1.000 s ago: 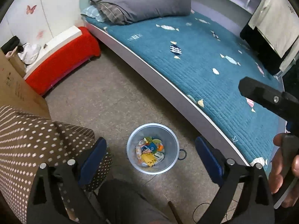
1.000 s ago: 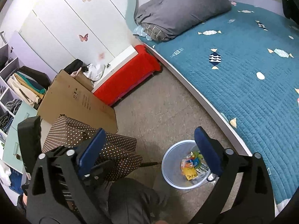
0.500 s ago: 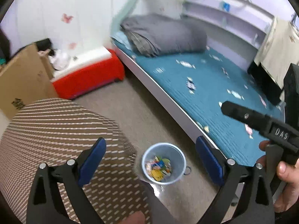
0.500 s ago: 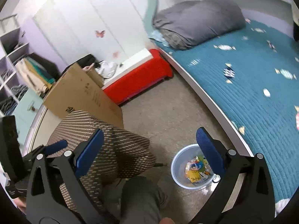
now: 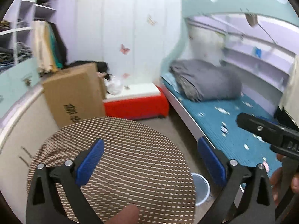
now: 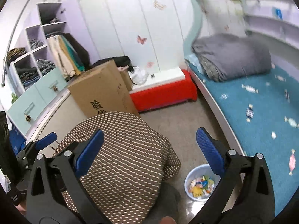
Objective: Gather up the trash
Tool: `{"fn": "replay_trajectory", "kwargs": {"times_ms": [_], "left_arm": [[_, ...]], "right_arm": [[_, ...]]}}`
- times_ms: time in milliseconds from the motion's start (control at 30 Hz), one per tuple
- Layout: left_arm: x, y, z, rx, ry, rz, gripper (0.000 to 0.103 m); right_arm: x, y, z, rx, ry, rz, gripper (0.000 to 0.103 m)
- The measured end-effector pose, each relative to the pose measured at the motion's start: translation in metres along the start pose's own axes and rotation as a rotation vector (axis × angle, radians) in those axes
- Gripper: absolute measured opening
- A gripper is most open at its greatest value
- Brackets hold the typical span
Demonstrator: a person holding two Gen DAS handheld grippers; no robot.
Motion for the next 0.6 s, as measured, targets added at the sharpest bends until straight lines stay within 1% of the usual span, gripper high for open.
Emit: {"fn": "replay_trajectory", "kwargs": {"times_ms": [67,167,233,400,533,600], "left_arm": [[-0.008,0.017,0.016,-0.035,0.018,-0.036,0.098],[-0.017,0.041,0.034,-0.061,0.043,-0.077,0.098],[-0.025,0.059,0.048,-0.101,0.054,-0.126,0.098],[-0.038,0.099,0.062,-0.177,0.040,-0.223,0.098],[-0.042,0.121,0.069,-0.238,0.041,-0.274,0.098],[-0.043,0.129,0.074,-0.253,0.054,-0.288,0.098]], "right_arm": [[-0.007,0.009,0.017,0.004,0.029,-0.024,0.097],[-0.017,0.024,0.043,0.003,0.069,-0.062,0.097],[-0.022,0.031,0.057,0.010,0.086,-0.086,0.097],[-0.028,0.046,0.085,0.012,0.137,-0.135,0.097],[-0.029,0.053,0.106,0.017,0.188,-0.171,0.097],[-0.030,0.056,0.111,0.012,0.200,-0.184,0.097]]}}
Point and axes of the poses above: each gripper's, at about its wrist camera, not at the fingertips, and y roughly against the way its jaws point, z to its left, x to its underside, the point moved 8 cm from there along -y, roughly the way its jaws point, and after that the axes turned 3 degrees about -z, right-handed, at the moved point
